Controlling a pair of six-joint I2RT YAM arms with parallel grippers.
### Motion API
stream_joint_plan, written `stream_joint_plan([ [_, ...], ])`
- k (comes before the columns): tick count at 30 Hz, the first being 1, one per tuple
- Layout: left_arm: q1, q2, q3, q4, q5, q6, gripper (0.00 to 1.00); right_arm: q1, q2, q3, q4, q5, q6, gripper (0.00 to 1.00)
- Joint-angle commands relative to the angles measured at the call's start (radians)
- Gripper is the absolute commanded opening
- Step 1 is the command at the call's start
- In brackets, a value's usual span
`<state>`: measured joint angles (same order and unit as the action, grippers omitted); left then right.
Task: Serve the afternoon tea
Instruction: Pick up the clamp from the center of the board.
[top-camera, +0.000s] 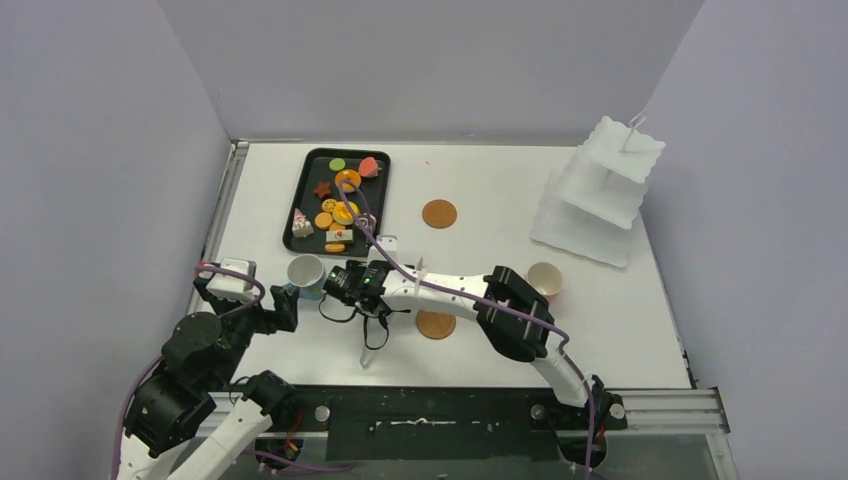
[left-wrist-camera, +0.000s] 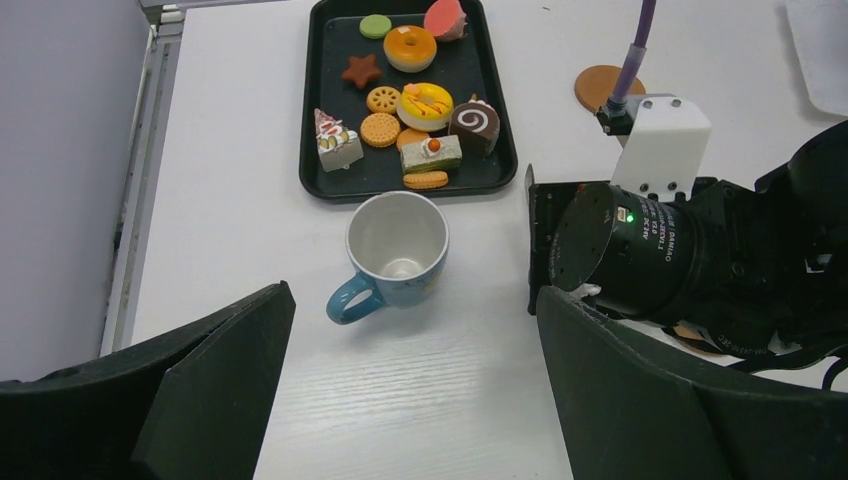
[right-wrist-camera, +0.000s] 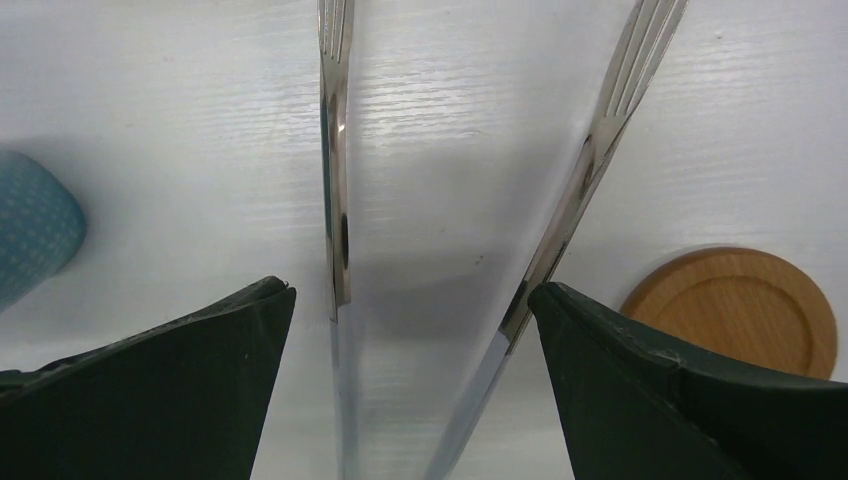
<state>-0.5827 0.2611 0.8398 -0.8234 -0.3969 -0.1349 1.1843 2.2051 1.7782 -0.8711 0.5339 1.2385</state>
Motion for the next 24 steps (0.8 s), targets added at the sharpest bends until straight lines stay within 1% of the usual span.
stream_joint_plan([
  [1,0.004,0.003,-0.001,0.061,-0.01,0.015,0.91,-0.008,-0.008,0.026,-0.091,0.105,0.011,0.96],
  [6,0.004,0.004,-0.003,0.066,-0.01,0.017,0.91,0.002,-0.035,0.021,-0.102,0.112,0.032,1.0],
  [10,0.005,0.003,-0.002,0.063,-0.008,0.018,0.91,0.001,-0.035,0.019,-0.131,0.095,0.1,1.0],
  [18,0.004,-0.003,-0.004,0.062,-0.007,0.018,0.91,-0.006,-0.062,-0.084,0.011,0.034,0.083,0.99],
  [24,0.004,-0.005,-0.005,0.067,-0.005,0.018,0.91,-0.014,-0.046,-0.099,0.017,0.025,0.083,0.97],
])
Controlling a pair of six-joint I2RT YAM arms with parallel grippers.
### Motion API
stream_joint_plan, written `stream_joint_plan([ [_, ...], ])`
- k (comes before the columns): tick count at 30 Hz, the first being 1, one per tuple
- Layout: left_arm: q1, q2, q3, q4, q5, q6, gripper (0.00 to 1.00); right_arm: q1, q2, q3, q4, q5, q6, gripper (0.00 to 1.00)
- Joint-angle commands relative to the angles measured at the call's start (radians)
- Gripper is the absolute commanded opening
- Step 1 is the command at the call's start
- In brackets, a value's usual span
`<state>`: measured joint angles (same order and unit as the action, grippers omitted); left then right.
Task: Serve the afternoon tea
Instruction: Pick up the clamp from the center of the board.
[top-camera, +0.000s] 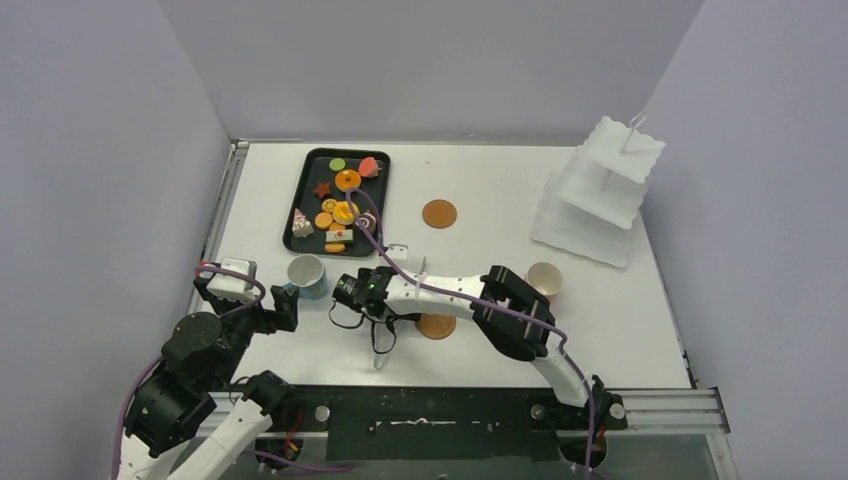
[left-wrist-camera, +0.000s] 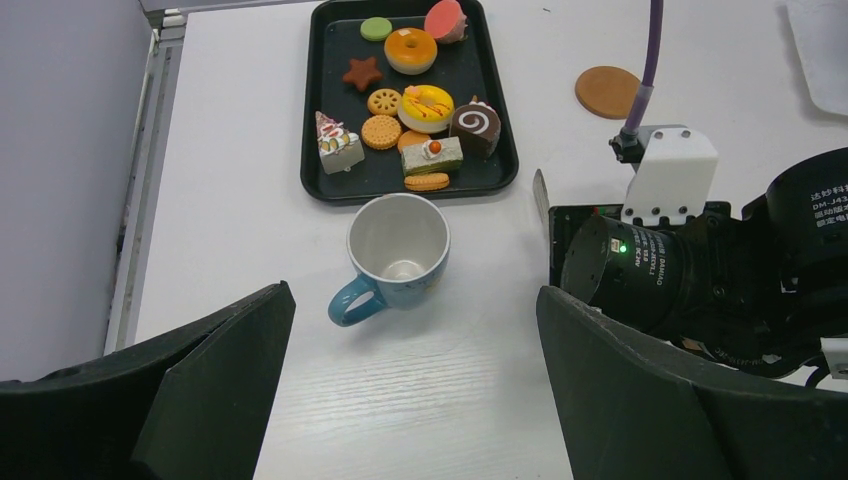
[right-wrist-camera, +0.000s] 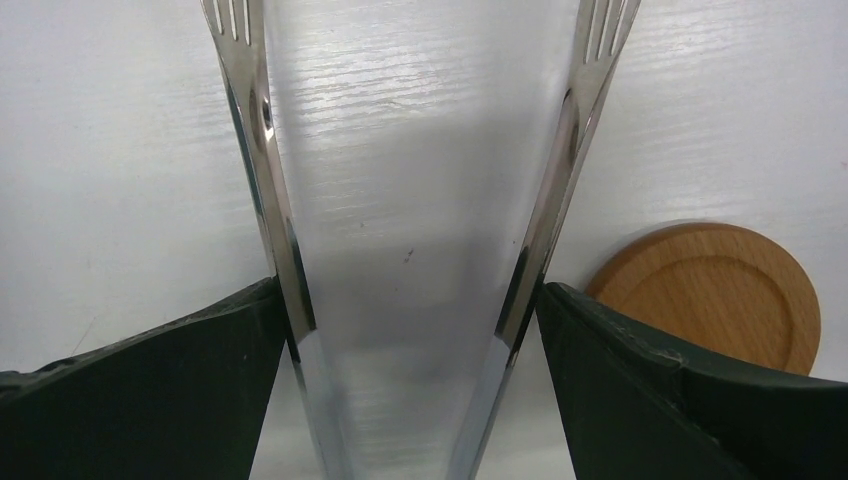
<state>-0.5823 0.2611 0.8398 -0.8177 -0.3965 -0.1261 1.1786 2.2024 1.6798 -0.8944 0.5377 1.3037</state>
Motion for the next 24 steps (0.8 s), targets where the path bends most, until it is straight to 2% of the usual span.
stream_joint_plan([
  [1,0.004,-0.004,-0.005,0.061,-0.005,0.009,0.91,-0.008,-0.04,-0.001,0.042,0.021,0.014,0.97],
  [11,0.004,-0.005,-0.008,0.067,-0.005,0.012,0.91,0.003,-0.03,-0.028,0.058,-0.001,0.018,0.93],
  [16,0.004,-0.001,-0.008,0.072,0.001,0.014,0.91,0.01,-0.029,-0.04,0.046,-0.009,0.017,0.99],
  [24,0.006,-0.001,-0.007,0.065,0.002,0.016,0.91,0.013,-0.034,-0.046,0.059,0.009,-0.016,0.92],
])
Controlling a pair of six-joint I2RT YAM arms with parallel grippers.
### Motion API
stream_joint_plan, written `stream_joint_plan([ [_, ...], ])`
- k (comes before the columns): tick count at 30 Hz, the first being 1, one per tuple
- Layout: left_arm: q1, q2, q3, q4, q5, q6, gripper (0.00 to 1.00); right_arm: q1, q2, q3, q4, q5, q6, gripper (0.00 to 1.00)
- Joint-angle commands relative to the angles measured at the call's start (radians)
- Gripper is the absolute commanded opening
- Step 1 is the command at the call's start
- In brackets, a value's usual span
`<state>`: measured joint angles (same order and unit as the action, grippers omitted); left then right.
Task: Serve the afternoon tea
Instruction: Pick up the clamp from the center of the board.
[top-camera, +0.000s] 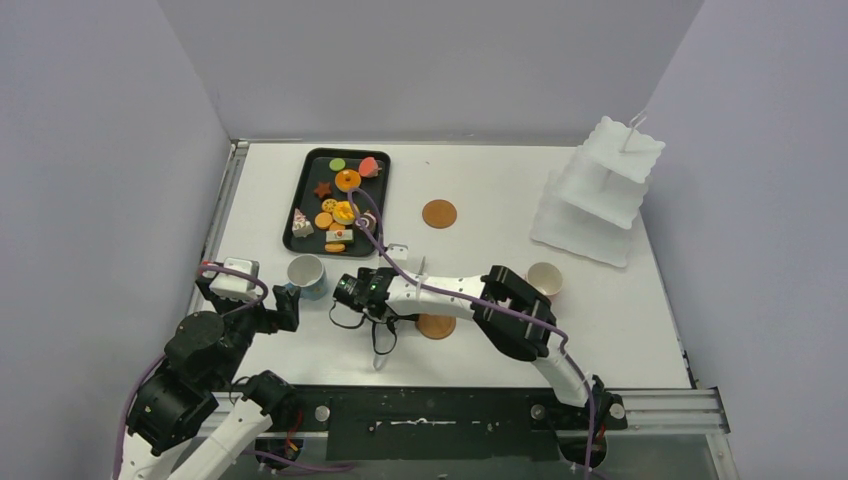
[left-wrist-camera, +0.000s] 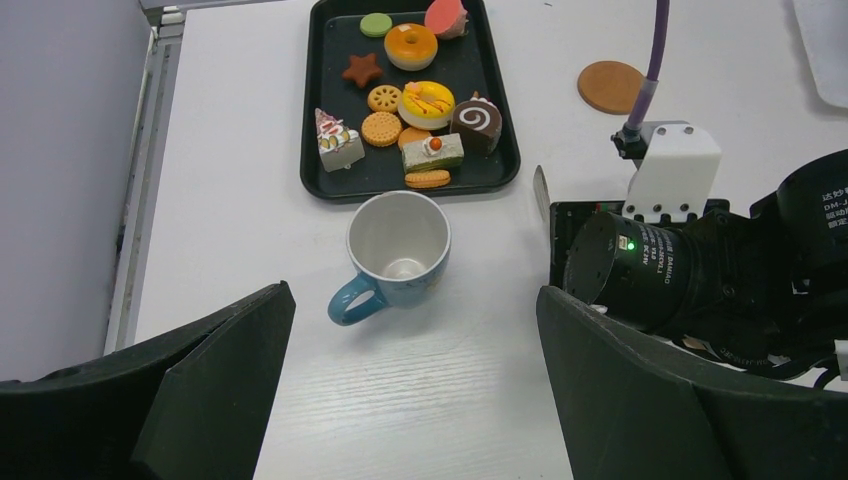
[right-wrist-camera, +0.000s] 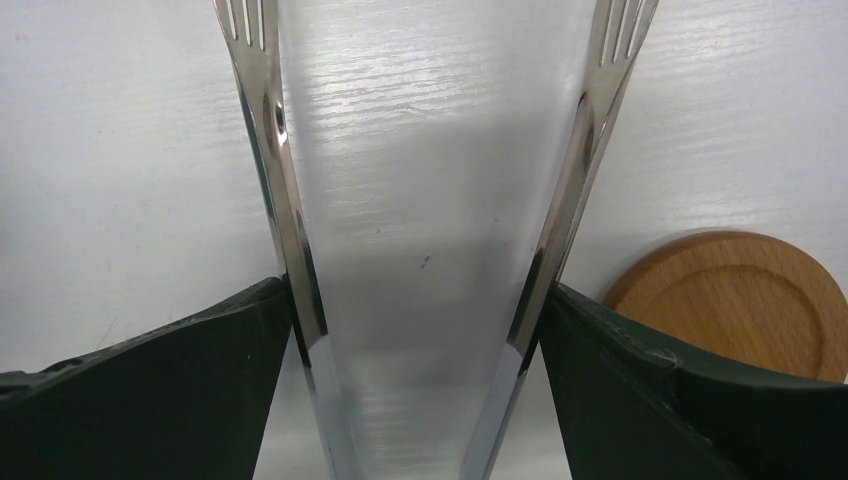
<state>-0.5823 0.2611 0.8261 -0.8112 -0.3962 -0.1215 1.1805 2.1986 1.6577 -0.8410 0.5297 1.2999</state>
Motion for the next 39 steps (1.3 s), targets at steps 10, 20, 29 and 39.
stream_joint_plan([
  [10,0.005,-0.001,0.007,0.059,0.008,0.009,0.91,-0.032,-0.084,-0.022,0.058,0.017,-0.252,0.84],
  [20,0.006,0.003,0.003,0.067,0.011,0.006,0.91,-0.029,-0.186,-0.085,0.113,-0.012,-0.36,0.74],
  [29,0.006,-0.004,0.001,0.064,0.005,0.01,0.91,-0.055,-0.298,-0.147,0.192,-0.128,-0.507,0.72],
  [39,0.006,-0.005,-0.005,0.07,0.007,0.013,0.91,-0.151,-0.43,-0.213,0.056,-0.207,-0.56,0.66],
])
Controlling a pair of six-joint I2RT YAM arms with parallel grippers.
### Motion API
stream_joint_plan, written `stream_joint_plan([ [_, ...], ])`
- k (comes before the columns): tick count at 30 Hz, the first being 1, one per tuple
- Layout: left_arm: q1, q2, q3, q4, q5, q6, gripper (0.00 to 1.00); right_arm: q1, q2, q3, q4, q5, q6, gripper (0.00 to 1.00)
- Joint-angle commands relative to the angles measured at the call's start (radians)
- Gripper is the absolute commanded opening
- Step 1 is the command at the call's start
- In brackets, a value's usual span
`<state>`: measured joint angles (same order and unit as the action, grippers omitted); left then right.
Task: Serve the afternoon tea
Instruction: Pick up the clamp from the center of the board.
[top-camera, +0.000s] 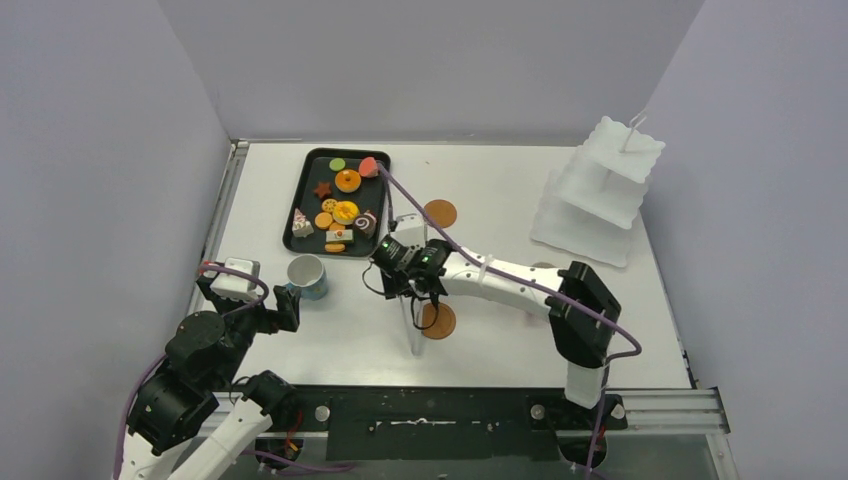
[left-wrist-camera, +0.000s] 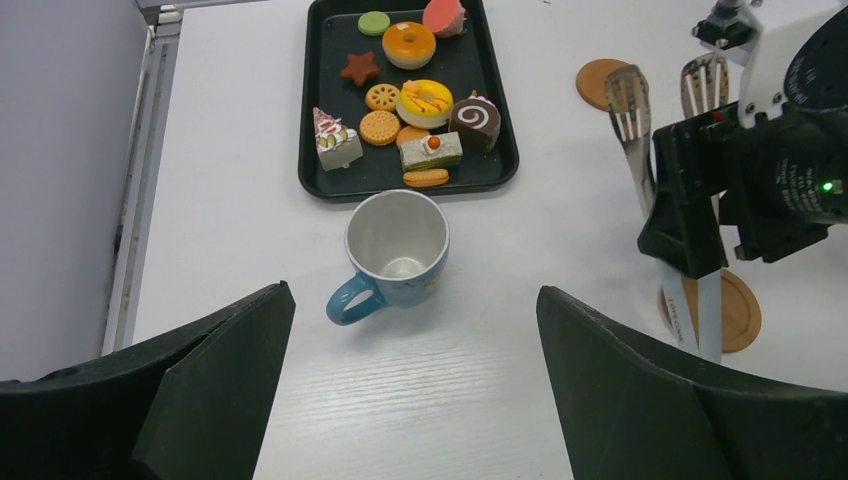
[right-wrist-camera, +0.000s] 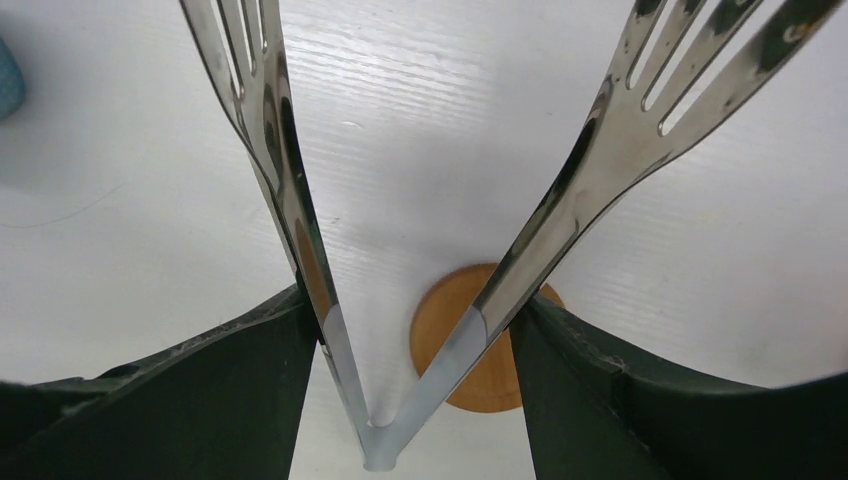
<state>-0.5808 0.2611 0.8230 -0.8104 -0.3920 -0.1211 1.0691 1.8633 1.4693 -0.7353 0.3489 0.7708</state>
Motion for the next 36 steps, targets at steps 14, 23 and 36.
stream_joint_plan([
  [14,0.004,-0.002,-0.002,0.071,0.012,0.014,0.91,-0.229,-0.23,-0.164,-0.128,0.065,-0.119,0.67],
  [23,0.005,0.001,-0.003,0.071,0.009,0.014,0.91,-0.401,-0.132,-0.208,0.016,0.024,-0.247,0.67],
  [36,0.007,0.009,-0.002,0.066,0.008,0.014,0.91,-0.477,-0.021,-0.253,0.195,-0.059,-0.321,0.75],
])
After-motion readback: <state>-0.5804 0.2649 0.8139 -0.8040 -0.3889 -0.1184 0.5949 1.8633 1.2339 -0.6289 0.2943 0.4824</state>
